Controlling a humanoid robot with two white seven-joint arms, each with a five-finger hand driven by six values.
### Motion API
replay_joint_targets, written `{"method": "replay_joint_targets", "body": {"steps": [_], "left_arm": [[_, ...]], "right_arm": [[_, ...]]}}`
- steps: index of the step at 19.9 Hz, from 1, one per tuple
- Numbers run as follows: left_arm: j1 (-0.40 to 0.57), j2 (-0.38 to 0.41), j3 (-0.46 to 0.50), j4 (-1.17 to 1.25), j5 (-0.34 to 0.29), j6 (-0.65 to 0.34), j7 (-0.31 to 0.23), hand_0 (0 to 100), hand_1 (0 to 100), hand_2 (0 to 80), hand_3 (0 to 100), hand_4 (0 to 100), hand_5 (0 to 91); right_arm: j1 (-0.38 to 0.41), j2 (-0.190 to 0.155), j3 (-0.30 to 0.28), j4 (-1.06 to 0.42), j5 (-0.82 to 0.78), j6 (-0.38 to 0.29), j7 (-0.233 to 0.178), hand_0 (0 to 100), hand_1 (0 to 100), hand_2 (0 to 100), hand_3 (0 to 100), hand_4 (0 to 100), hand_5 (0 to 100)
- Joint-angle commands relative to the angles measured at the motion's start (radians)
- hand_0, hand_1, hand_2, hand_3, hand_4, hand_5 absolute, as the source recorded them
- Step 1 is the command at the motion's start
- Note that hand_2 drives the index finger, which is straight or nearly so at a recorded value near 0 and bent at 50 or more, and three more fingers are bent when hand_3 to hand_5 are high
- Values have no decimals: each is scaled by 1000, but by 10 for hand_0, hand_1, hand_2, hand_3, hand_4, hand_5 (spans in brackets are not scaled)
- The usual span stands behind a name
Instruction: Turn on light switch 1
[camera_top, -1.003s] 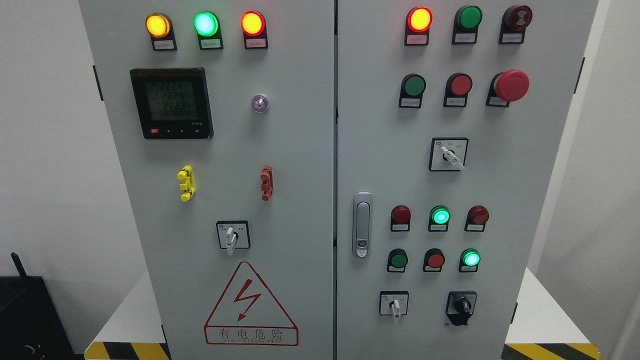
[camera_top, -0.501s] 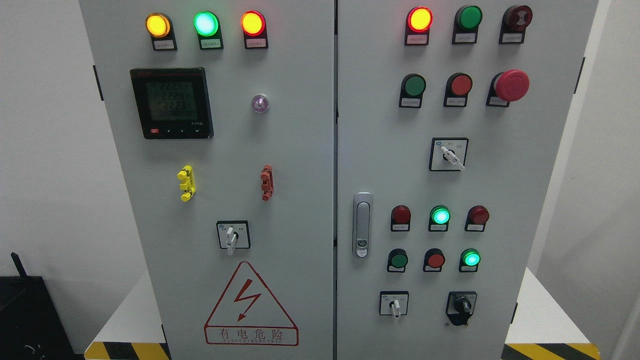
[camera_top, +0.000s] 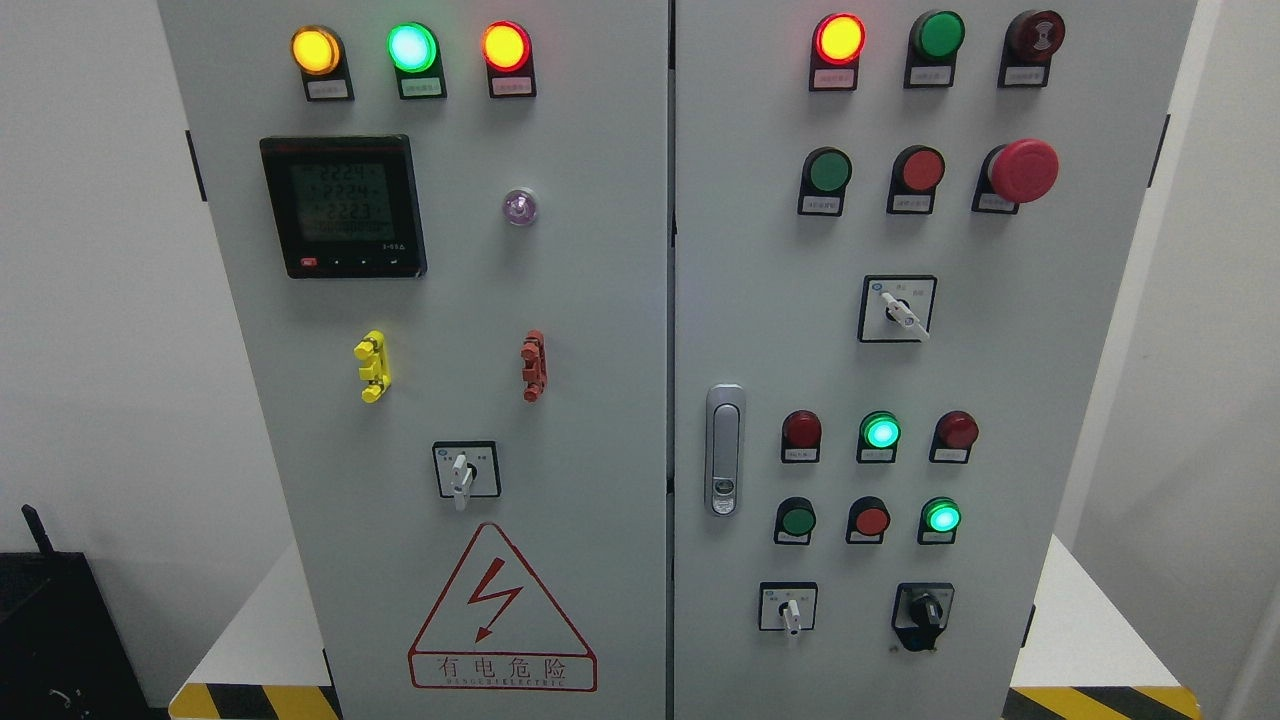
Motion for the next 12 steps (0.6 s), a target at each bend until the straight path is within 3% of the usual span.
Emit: {"method": "replay_joint_targets", "body": {"steps": [1, 5, 7, 10, 12], "left_arm": [[22, 35, 109, -526, 20, -30, -26, 161, 24, 0, 0, 0, 0], [30, 41, 114, -682, 38, -53, -29, 179, 74, 0, 34, 28, 0], [28, 39, 115, -742, 56, -106, -29, 237, 181, 0, 198, 204, 0], [25, 41, 114, -824, 86, -179, -29, 285, 231, 49, 271, 289, 0], [13, 44, 111, -873, 107, -179, -30, 307, 276, 88, 291, 360, 88]], "right_arm": [[0, 0, 0, 0, 0, 0, 0, 304, 0, 0, 0, 0, 0], [0, 0, 0, 0, 0, 0, 0, 304, 0, 0, 0, 0, 0], [0, 0, 0, 0, 0, 0, 1, 304, 0, 0, 0, 0, 0], [0, 0, 0, 0, 0, 0, 0, 304, 0, 0, 0, 0, 0], [0, 0, 0, 0, 0, 0, 0, 303, 0, 0, 0, 0, 0]]}}
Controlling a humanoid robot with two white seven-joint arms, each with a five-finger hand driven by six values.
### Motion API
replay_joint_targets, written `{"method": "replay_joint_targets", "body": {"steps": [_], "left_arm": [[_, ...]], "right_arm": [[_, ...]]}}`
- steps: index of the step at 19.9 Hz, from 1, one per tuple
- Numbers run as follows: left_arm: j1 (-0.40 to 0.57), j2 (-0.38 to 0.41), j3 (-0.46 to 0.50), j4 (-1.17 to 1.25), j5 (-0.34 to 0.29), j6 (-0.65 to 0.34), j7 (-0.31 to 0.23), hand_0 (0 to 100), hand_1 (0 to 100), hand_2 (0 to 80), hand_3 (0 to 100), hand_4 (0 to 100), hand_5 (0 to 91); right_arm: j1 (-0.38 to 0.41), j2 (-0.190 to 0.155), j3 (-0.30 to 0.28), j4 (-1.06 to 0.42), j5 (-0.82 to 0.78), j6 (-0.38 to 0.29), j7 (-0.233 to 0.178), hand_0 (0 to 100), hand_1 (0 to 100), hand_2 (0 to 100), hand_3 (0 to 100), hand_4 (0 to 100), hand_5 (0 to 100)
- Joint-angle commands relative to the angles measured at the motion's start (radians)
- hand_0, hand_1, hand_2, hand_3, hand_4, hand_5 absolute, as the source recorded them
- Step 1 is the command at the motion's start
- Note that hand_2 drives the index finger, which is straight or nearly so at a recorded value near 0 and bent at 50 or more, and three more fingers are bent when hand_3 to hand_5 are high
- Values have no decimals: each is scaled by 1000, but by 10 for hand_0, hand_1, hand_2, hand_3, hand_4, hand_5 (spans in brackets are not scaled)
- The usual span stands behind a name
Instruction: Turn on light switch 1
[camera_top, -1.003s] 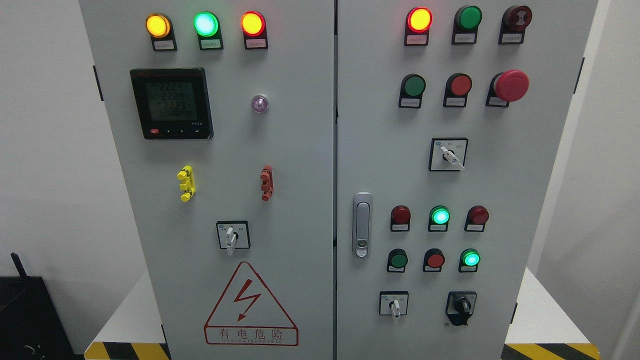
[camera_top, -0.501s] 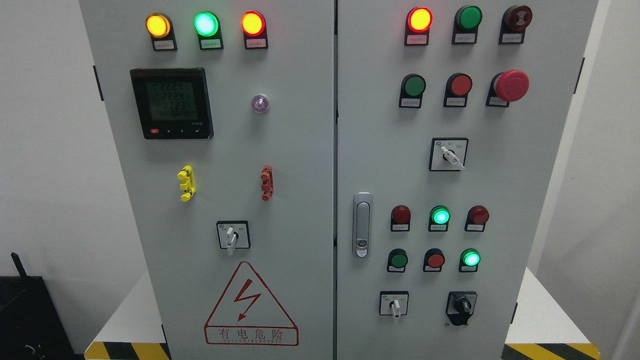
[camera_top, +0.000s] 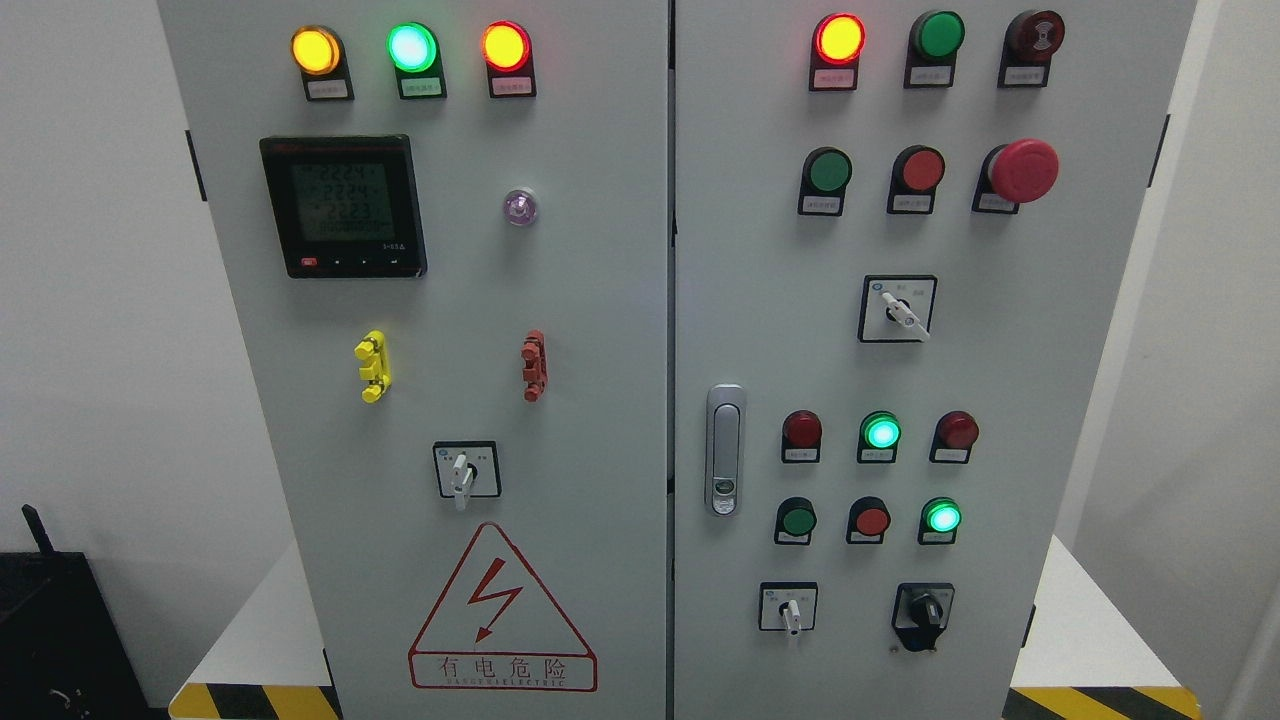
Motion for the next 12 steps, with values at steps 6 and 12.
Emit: {"method": "replay_joint_targets", "body": {"steps": [6, 12], "left_arm": [[-130, 13, 12, -469, 59, 77, 9, 427, 488, 283, 419, 532, 317], [-270, -17, -51, -566, 60, 312, 109, 369, 554, 354, 489, 593, 446]], "right_arm": [[0, 0, 0, 0, 1, 0, 1, 304, 0, 0, 0, 0, 0], [0, 0, 0, 0, 0, 0, 0, 304, 0, 0, 0, 0, 0]]}}
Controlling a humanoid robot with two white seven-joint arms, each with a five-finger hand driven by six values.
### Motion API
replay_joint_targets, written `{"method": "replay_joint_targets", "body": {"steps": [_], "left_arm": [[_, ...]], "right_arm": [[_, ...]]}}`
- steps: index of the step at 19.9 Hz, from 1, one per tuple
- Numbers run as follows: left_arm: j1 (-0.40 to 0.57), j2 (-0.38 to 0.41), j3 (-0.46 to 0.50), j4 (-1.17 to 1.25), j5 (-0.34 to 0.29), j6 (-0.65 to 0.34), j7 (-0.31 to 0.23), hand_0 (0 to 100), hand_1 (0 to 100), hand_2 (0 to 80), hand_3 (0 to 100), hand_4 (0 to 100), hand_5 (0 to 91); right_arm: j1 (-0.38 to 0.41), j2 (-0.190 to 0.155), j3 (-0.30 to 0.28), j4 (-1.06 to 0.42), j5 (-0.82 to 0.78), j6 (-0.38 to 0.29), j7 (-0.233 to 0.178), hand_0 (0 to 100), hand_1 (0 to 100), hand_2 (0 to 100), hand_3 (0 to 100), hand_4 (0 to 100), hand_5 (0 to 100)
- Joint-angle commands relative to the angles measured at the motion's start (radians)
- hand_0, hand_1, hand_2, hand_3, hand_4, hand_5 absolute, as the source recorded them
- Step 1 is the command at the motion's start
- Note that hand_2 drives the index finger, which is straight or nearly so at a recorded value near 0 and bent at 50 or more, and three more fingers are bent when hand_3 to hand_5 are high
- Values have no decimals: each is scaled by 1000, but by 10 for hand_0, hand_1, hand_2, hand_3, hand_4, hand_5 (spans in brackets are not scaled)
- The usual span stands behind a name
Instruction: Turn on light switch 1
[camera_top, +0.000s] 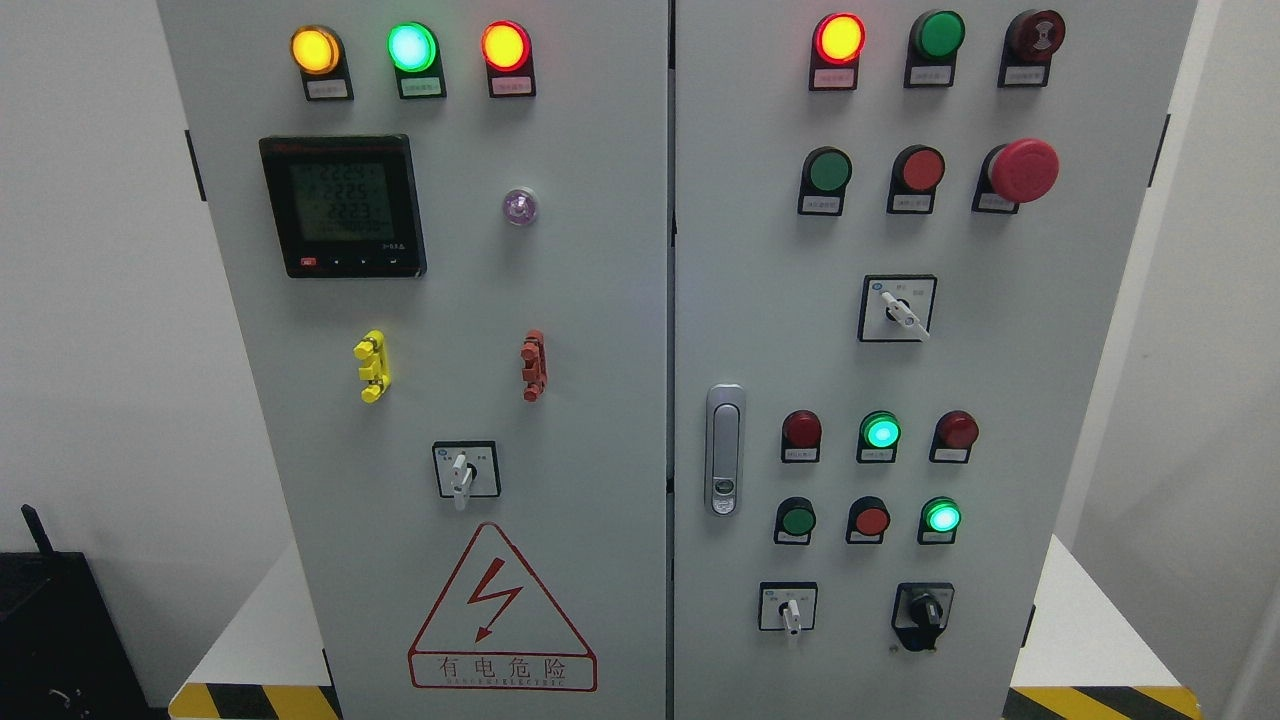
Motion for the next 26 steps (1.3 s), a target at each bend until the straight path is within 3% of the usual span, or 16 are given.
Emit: {"method": "replay_joint_targets", "body": {"steps": [1, 4, 9, 15, 26], "left_arm": [[-143, -30, -61, -238, -3, 93, 88, 360, 555, 362, 491, 598, 451], [-206, -39, -90, -240, -17, 151, 148, 313, 567, 415, 530, 624, 476], [-237, -41, -136, -237, -26, 184, 168, 132, 583, 425, 579, 676, 522], [-334, -62, -184, -231, -55, 283, 280, 68, 614, 447, 685, 786, 677], [-403, -111, -207, -231, -96, 359, 361, 32, 633, 515, 697, 795, 676]], "right_arm": [[0, 0, 0, 0, 0, 1, 2, 304, 0, 0, 0, 0, 0], [0, 0, 0, 0, 0, 1, 2, 303, 0, 0, 0, 0, 0], [0, 0, 0, 0, 0, 1, 2, 304, 0, 0, 0, 0, 0], [0, 0, 0, 0, 0, 1, 3, 304, 0, 0, 0, 0, 0], [0, 0, 0, 0, 0, 1, 3, 303, 0, 0, 0, 0, 0]]}}
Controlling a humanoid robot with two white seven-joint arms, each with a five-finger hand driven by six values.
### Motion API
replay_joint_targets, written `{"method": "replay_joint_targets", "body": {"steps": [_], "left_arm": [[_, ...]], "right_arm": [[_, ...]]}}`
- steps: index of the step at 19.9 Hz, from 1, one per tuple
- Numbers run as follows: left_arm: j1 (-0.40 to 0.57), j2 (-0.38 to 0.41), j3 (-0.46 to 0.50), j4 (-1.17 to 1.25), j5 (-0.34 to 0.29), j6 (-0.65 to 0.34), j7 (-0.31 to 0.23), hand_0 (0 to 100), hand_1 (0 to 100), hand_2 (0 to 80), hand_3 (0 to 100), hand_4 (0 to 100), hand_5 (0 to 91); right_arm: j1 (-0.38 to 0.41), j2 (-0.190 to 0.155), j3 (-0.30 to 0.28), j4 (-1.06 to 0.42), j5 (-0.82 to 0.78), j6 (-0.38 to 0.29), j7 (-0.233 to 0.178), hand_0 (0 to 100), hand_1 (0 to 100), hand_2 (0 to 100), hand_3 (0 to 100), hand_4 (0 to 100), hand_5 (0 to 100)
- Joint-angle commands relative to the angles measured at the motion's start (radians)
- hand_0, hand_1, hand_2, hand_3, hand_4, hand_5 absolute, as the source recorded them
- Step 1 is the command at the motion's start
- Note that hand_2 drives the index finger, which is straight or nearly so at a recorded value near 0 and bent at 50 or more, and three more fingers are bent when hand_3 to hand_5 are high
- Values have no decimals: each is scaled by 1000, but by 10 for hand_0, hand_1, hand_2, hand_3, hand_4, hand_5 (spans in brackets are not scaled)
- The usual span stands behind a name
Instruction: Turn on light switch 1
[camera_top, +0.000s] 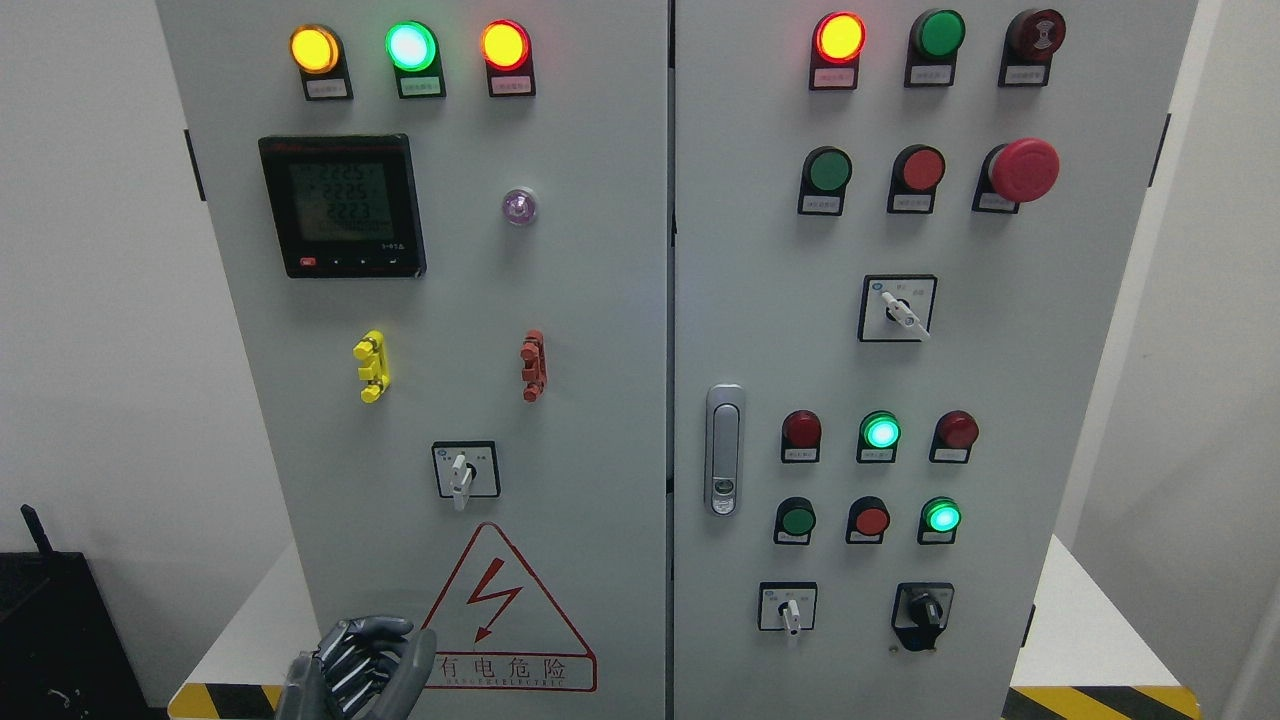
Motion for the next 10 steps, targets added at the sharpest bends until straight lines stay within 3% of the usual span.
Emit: {"method": "replay_joint_targets", "body": {"steps": [1, 6, 10], "left_arm": [[-42, -55, -42, -21, -37, 26, 16, 34, 634, 515, 696, 794, 673], [-76, -121, -44, -1, -149, 33, 12, 64, 638, 495, 693, 794, 668], [-88, -121, -42, 2, -155, 58, 13, 79, 639, 495, 695, 793, 661]], "right_arm": [[0, 0, 0, 0, 0, 0, 0, 303, 0, 0, 0, 0, 0], [0, 0, 0, 0, 0, 0, 0, 304, 0, 0, 0, 0, 0], [0, 0, 0, 0, 0, 0, 0, 304, 0, 0, 0, 0, 0]]}}
